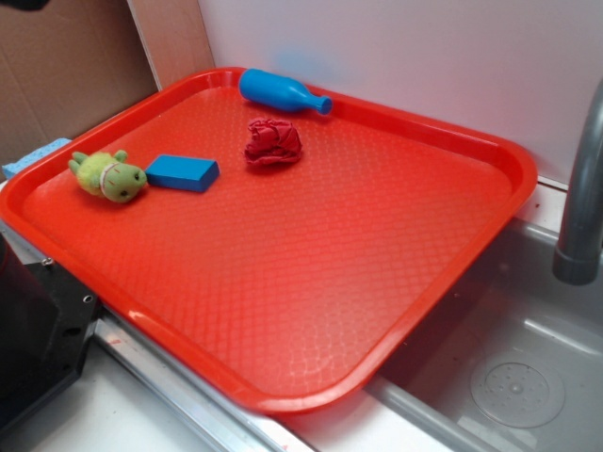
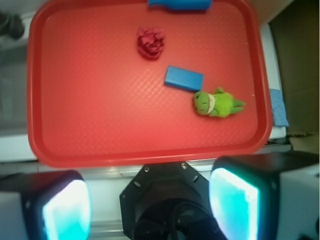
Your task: Grab the green animal.
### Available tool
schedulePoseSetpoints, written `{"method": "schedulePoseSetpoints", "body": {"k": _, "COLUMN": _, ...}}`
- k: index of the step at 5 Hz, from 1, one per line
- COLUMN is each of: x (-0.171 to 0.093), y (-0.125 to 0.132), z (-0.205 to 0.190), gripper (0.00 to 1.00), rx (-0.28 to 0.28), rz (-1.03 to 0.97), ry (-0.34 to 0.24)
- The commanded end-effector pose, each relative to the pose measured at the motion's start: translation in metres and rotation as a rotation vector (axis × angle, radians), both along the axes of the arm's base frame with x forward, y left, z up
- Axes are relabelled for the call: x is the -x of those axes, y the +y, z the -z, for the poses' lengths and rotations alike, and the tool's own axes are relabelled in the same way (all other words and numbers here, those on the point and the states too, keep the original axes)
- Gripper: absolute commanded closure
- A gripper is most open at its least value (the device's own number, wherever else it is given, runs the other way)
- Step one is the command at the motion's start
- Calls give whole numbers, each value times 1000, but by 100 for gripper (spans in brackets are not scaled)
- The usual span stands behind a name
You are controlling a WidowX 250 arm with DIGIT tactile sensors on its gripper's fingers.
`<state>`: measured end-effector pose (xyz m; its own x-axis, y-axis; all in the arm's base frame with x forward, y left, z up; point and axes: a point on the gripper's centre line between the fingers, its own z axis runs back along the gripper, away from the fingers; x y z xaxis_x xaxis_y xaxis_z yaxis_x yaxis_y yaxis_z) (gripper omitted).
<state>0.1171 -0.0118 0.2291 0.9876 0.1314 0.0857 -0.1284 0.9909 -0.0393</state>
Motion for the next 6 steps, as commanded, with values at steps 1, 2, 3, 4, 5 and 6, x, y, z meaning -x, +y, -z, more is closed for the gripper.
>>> {"method": "schedulePoseSetpoints", "body": {"k": 1, "x": -8, "y": 20, "z": 12, "gripper": 0, "rx": 62, "rz": -357, "ry": -38}}
{"method": "schedulePoseSetpoints", "body": {"k": 2, "x": -13, "y": 37, "z": 30, "gripper": 0, "rx": 102, "rz": -606, "ry": -78}}
{"method": "schedulePoseSetpoints", "body": {"k": 3, "x": -17, "y": 52, "z": 51, "gripper": 0, "rx": 109, "rz": -853, "ry": -134}}
{"method": "schedulePoseSetpoints", "body": {"k": 4, "x": -18, "y": 68, "z": 72, "gripper": 0, "rx": 106, "rz": -1098, "ry": -223}}
{"method": "schedulePoseSetpoints", "body": {"k": 5, "x": -18, "y": 79, "z": 90, "gripper": 0, "rx": 84, "rz": -1279, "ry": -275}}
{"method": "schedulePoseSetpoints", "body": {"k": 6, "x": -25, "y": 92, "z": 118, "gripper": 0, "rx": 52, "rz": -1421, "ry": -314}}
